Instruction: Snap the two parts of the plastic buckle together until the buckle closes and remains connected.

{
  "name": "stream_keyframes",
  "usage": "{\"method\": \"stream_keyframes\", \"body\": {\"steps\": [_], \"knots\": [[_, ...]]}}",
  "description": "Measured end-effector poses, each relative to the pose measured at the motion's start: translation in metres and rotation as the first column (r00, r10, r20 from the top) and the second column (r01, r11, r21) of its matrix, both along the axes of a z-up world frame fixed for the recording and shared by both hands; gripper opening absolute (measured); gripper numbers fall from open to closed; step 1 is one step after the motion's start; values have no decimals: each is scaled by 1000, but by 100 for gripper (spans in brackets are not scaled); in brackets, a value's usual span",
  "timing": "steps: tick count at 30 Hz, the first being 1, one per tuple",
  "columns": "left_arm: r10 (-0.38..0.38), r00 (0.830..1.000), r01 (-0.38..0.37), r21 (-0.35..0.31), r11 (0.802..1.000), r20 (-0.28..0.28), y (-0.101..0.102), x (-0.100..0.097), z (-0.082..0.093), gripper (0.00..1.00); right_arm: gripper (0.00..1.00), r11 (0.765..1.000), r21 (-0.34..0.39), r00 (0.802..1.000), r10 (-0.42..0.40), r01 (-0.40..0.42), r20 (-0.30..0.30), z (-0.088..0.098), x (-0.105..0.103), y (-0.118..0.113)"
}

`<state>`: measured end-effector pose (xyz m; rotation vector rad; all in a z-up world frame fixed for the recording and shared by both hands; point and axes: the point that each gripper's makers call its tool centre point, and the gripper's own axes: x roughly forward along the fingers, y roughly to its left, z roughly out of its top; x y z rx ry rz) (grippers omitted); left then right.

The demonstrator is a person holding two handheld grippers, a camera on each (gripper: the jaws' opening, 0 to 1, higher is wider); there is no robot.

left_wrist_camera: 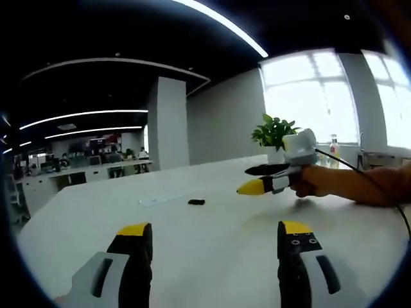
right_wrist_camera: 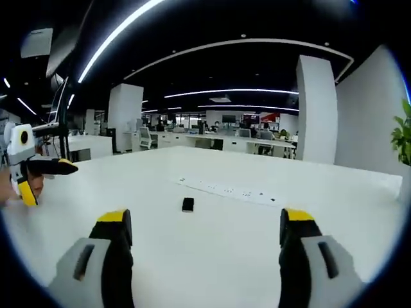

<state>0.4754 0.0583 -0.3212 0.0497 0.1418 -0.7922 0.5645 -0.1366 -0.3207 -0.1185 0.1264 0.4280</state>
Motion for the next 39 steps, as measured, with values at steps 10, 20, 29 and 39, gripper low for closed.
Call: {"method": "stream_keyframes", "body": {"steps": [10, 20, 29, 39], "knots": [[51, 999, -51, -109, 993, -7, 14, 7, 14, 77, 100, 999, -23, 1000, 28, -28, 1, 2, -20, 3], [57, 998, -57, -19, 998, 8, 15, 2, 2, 61, 100, 998, -16, 997, 67, -67, 23, 13, -47, 14], [49, 999, -49, -4, 999, 13, 15, 0, 1, 60, 100, 996, -21, 996, 84, -84, 23, 13, -58, 17], [17, 1000, -17, -3, 1000, 17, 12, -3, 2, 52, 100, 995, -31, 995, 92, -91, 32, 13, -74, 22]]}}
